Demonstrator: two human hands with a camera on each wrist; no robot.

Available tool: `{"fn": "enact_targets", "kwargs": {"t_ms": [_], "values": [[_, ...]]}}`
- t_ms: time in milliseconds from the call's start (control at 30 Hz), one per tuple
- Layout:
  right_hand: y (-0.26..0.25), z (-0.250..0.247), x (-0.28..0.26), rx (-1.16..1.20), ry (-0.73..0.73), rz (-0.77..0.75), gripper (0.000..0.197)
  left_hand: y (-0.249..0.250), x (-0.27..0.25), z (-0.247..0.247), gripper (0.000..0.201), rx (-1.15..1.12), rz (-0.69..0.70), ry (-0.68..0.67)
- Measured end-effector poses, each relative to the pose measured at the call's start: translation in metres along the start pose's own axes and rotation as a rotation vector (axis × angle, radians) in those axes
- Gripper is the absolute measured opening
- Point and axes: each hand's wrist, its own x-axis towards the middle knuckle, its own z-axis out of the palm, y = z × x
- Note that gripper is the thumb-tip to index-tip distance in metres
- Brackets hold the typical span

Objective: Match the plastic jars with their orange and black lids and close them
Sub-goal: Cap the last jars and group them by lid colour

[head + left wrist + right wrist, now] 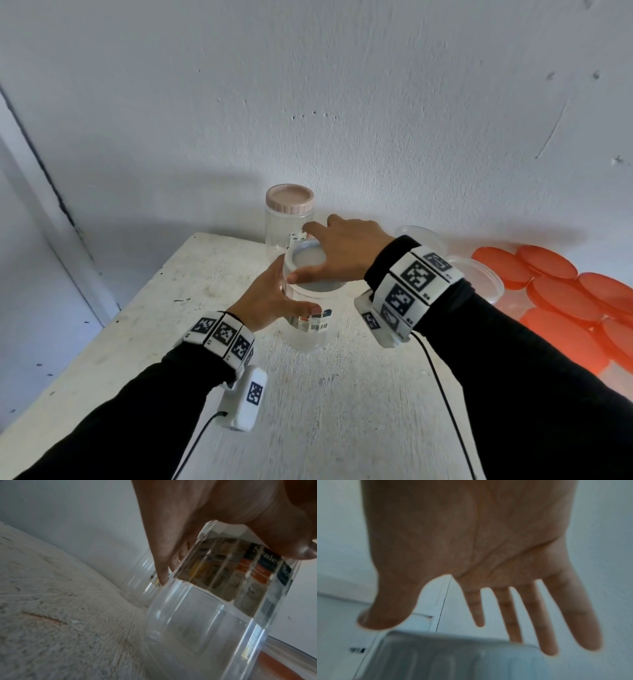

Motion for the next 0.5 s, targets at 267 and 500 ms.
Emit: {"fn": "enact_targets", "kwargs": {"t_ms": [267, 500], "values": [[0.003, 0.001, 0.004, 0.172, -0.024, -0.103, 0.070, 0.001, -0.001, 0.001, 0.102, -0.008, 0.010, -0.007], [0.007, 0.006, 0.005, 0.107, -0.002, -0.160, 0.071, 0.004, 0.000, 0.002, 0.104, -0.002, -0.004, -0.007]]}}
